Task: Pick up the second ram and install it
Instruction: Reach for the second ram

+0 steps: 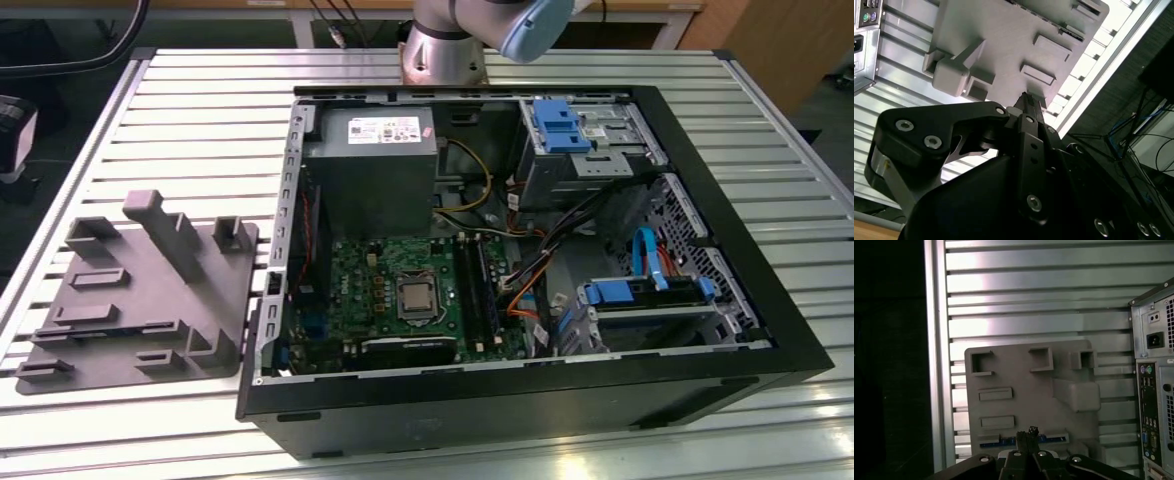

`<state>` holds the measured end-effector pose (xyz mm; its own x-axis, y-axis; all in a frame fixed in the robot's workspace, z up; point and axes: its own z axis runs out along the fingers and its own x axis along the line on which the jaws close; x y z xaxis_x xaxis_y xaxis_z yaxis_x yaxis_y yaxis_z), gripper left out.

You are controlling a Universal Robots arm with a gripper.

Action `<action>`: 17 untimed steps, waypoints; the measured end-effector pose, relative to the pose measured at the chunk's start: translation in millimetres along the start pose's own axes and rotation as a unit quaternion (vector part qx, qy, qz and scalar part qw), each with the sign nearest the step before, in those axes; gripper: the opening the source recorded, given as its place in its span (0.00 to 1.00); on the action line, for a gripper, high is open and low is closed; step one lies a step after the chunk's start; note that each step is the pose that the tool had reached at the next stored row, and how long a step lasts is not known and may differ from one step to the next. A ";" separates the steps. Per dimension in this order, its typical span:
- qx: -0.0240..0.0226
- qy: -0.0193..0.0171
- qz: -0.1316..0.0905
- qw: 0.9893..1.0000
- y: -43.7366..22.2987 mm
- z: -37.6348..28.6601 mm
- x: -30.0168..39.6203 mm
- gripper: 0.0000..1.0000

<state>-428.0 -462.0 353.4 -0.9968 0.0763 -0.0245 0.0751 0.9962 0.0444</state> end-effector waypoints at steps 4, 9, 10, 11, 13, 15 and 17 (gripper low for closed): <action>0.000 0.000 0.000 1.000 -0.7 0.6 0.7 0.11; 0.000 0.000 0.000 1.000 -1.5 1.6 1.7 0.11; 0.000 0.000 0.000 1.000 -1.6 1.8 1.9 0.11; 0.000 0.000 0.000 1.000 -1.7 2.0 2.2 0.11; 0.000 0.000 0.000 1.000 -1.9 2.4 2.5 0.11; 0.000 0.000 0.000 1.000 -2.3 2.9 2.9 0.11; 0.000 0.000 0.000 1.000 -2.8 3.3 3.3 0.11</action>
<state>-431.5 -464.4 349.9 -0.9968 0.0763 -0.0244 0.0752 0.9962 0.0443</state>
